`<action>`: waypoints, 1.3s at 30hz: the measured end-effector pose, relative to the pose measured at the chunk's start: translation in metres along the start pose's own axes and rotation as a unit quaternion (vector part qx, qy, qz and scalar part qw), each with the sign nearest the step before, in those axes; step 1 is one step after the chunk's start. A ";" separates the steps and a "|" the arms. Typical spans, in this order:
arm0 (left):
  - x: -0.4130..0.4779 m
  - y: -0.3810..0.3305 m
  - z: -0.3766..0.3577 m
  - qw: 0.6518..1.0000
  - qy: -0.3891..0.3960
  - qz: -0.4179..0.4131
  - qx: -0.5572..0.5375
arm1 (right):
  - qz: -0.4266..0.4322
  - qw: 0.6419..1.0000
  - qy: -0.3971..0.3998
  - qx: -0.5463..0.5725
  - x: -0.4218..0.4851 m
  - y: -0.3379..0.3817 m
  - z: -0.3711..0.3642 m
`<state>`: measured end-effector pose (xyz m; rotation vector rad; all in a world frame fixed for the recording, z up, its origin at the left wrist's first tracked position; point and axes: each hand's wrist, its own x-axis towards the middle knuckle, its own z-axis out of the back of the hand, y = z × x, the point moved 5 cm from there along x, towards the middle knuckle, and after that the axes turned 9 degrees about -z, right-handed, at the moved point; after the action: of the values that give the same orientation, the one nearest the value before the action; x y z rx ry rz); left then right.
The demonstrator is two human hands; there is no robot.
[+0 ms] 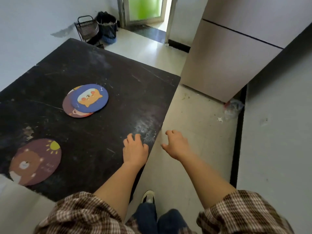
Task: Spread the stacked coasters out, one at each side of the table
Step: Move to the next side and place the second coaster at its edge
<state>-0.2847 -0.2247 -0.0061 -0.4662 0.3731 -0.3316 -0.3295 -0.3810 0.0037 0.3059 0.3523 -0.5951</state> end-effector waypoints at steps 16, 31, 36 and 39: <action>0.098 -0.001 0.024 0.969 -0.080 0.225 -0.069 | 0.214 0.971 0.055 -0.095 0.149 0.068 0.041; 0.149 0.102 0.087 0.942 -0.160 0.293 -0.021 | 0.304 0.944 0.092 -0.093 0.207 0.211 0.024; 0.167 0.148 0.108 0.940 -0.162 0.300 0.002 | 0.303 0.948 0.083 -0.058 0.217 0.249 0.011; 0.177 0.166 0.116 0.933 -0.160 0.323 0.011 | 0.293 0.953 0.069 -0.039 0.221 0.260 0.003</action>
<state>-0.0439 -0.1110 -0.0393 -0.3435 0.1867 0.3782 -0.0046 -0.2853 -0.0367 0.3570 0.3959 0.0255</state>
